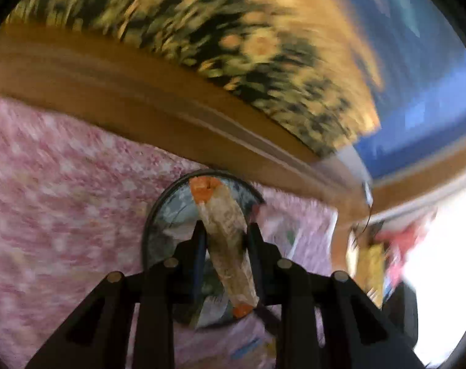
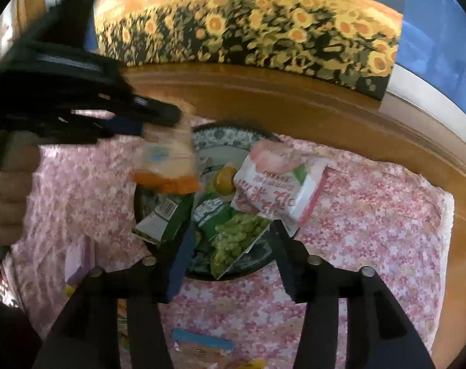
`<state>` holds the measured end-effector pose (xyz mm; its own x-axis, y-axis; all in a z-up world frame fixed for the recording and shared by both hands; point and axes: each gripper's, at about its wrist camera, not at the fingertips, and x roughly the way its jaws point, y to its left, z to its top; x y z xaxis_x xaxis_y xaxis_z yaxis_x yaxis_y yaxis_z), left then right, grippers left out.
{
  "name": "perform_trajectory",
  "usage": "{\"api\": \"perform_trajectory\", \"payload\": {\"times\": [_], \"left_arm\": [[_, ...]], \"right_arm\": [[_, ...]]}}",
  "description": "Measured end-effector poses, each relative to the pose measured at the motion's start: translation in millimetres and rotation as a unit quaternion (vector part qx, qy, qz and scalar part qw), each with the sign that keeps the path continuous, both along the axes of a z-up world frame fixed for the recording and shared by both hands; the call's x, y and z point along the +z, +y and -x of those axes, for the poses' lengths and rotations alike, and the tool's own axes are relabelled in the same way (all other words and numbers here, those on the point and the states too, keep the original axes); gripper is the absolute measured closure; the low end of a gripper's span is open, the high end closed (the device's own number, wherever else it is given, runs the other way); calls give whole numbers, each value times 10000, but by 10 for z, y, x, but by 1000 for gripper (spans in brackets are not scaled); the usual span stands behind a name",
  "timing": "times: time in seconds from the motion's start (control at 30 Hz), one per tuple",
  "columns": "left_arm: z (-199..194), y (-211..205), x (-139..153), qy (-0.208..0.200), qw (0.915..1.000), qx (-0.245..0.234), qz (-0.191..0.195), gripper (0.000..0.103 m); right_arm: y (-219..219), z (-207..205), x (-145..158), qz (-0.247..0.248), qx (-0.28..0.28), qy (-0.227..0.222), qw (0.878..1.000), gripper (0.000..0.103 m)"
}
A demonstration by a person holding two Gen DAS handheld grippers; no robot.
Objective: Organize snacks
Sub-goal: 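Carry the bread roll bag with the left tool while the right carries a green bag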
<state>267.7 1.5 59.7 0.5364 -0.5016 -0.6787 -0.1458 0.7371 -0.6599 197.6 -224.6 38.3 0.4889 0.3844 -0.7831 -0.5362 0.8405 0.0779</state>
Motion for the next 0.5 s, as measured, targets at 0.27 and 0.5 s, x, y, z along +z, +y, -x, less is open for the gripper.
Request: {"api": "perform_trajectory", "payload": {"times": [0.27,0.5], "left_arm": [[-218,-118,-254,216,9980,297,509,67],[-39,-139,-26,-61,9999,78,-102,26]], "right_arm": [[-226,-28,46,-340,-130,254,9990,50],[-250,-39,105,-430,-102,280,9986,50]]}}
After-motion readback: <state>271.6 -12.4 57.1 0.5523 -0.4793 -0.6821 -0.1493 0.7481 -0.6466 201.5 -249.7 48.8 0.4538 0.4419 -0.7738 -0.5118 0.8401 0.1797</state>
